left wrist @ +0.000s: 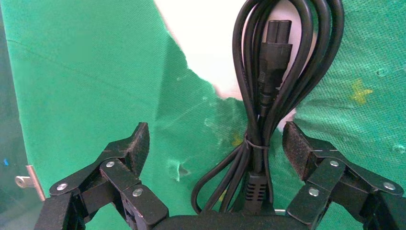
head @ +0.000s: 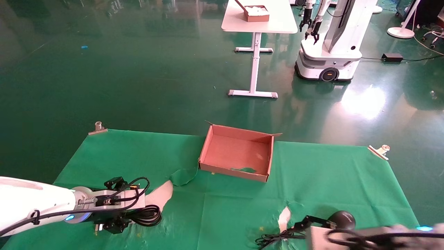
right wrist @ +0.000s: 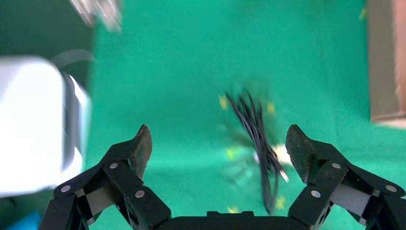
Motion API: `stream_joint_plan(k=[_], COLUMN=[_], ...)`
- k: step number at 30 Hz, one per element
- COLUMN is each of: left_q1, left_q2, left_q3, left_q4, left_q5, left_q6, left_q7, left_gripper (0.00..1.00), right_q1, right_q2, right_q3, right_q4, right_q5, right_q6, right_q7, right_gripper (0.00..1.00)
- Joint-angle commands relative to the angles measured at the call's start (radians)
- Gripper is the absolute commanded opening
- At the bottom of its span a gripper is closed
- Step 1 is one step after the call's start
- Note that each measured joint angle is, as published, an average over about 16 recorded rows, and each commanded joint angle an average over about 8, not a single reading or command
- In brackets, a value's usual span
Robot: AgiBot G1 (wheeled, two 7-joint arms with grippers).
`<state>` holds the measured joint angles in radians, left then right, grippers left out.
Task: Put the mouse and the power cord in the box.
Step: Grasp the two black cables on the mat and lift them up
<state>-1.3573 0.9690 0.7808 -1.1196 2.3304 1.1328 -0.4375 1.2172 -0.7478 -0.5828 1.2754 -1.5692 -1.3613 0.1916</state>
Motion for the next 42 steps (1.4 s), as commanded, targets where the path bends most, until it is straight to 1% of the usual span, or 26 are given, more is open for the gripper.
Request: stream_joint_plan(k=[1,4,8,12,16,17,18,19,20,21,24,25,26,27,28,29,42], left_q1=[0.000,0.000,0.000,0.000,0.000,0.000,0.000,0.000,0.000,0.000,0.000,0.000,0.000,0.000,0.000,0.000,0.000], left_q2=[0.000,0.000,0.000,0.000,0.000,0.000,0.000,0.000,0.000,0.001,0.001,0.001,0.001,0.001,0.001,0.001,0.000], left_q3=[0.000,0.000,0.000,0.000,0.000,0.000,0.000,0.000,0.000,0.000,0.000,0.001,0.000,0.000,0.000,0.000,0.000], left_q4=[0.000,0.000,0.000,0.000,0.000,0.000,0.000,0.000,0.000,0.000,0.001,0.001,0.001,0.001,0.001,0.001,0.000], left_q5=[0.001,0.001,0.001,0.001,0.001,0.001,0.001,0.001,0.001,0.001,0.002,0.002,0.002,0.001,0.001,0.001,0.001], left_q6=[0.000,0.000,0.000,0.000,0.001,0.001,0.000,0.000,0.000,0.000,-0.001,-0.001,-0.001,-0.001,-0.001,0.000,0.000], left_q7=[-0.001,-0.001,-0.001,-0.001,-0.001,-0.001,-0.001,-0.001,-0.001,-0.001,-0.001,-0.001,-0.001,-0.001,-0.001,-0.001,-0.001], left_gripper=[1.00,1.00,1.00,1.00,1.00,0.96,0.87,0.74,0.62,0.49,0.12,0.03,0.00,0.00,0.00,0.00,0.00], right_q1=[0.024,0.064,0.109,0.140,0.157,0.159,0.162,0.163,0.164,0.165,0.167,0.168,0.167,0.167,0.166,0.166,0.163], right_q2=[-0.040,-0.117,-0.201,-0.256,-0.287,-0.291,-0.296,-0.300,-0.303,-0.305,-0.309,-0.310,-0.310,-0.309,-0.308,-0.307,-0.301], right_q3=[-0.035,-0.075,-0.109,-0.125,-0.132,-0.133,-0.134,-0.136,-0.137,-0.138,-0.140,-0.141,-0.141,-0.141,-0.141,-0.140,-0.137], right_q4=[-0.013,-0.096,-0.219,-0.317,-0.380,-0.389,-0.399,-0.409,-0.416,-0.422,-0.433,-0.436,-0.436,-0.434,-0.433,-0.431,-0.417], right_q5=[-0.089,-0.172,-0.233,-0.267,-0.288,-0.291,-0.295,-0.299,-0.302,-0.304,-0.310,-0.311,-0.311,-0.310,-0.309,-0.308,-0.300], right_q6=[0.013,0.030,0.049,0.072,0.093,0.097,0.100,0.103,0.106,0.107,0.109,0.110,0.110,0.110,0.109,0.109,0.106], right_q7=[0.006,-0.003,-0.030,-0.046,-0.048,-0.048,-0.047,-0.047,-0.047,-0.048,-0.048,-0.048,-0.048,-0.048,-0.048,-0.048,-0.049], right_gripper=[1.00,1.00,1.00,1.00,1.00,1.00,1.00,1.00,0.93,0.83,0.46,0.33,0.21,0.08,0.02,0.00,0.00])
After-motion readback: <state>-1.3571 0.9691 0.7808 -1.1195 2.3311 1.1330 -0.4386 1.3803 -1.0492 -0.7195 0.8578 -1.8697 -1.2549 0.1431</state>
